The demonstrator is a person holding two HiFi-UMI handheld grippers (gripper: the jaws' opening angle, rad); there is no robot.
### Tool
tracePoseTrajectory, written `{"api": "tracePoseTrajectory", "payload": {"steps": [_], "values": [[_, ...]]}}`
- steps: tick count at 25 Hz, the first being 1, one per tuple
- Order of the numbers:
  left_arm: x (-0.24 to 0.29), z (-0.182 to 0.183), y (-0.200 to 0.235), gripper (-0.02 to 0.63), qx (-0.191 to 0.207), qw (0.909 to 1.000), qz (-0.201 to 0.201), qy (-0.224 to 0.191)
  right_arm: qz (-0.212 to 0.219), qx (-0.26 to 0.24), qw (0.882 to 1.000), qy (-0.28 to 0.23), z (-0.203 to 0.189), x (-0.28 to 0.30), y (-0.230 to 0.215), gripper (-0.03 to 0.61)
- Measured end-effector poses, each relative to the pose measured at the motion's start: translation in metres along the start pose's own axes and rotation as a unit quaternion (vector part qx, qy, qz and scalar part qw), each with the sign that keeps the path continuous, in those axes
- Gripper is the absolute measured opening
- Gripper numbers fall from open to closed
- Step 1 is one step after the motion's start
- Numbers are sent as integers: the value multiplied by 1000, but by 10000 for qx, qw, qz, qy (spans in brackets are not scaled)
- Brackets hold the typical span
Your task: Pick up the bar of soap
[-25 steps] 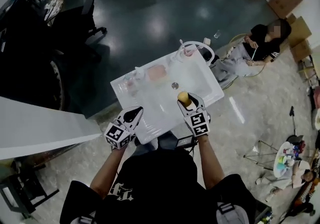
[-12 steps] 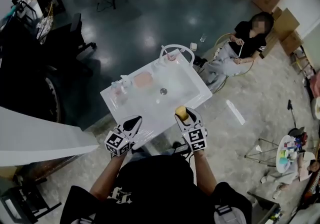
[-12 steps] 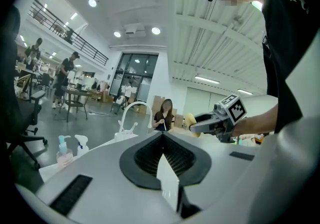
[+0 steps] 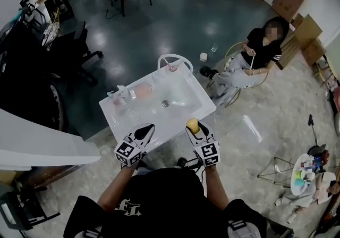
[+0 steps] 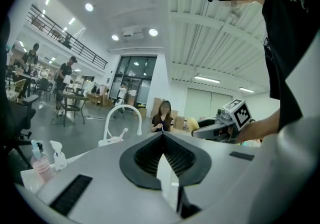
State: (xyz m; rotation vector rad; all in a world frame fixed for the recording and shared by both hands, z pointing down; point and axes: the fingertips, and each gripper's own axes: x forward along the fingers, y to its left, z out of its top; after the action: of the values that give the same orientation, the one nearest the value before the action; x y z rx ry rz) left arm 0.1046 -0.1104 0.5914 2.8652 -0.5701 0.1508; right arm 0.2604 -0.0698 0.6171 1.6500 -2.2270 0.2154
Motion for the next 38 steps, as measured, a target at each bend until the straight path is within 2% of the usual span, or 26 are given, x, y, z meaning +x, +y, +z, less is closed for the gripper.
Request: {"api": "tracePoseTrajectory", "payload": {"steps": [5, 18, 38], "values": [[14, -4, -17, 9, 42, 10000, -27, 69, -66, 117, 9999, -81, -6, -15, -18, 198], [20, -1, -23, 9, 83, 9999, 67, 1, -61, 137, 9999, -79, -9, -27, -23, 199], [7, 2, 2, 9, 81, 9998, 191, 12, 26, -48, 10000, -58, 4, -6, -10, 199]]}}
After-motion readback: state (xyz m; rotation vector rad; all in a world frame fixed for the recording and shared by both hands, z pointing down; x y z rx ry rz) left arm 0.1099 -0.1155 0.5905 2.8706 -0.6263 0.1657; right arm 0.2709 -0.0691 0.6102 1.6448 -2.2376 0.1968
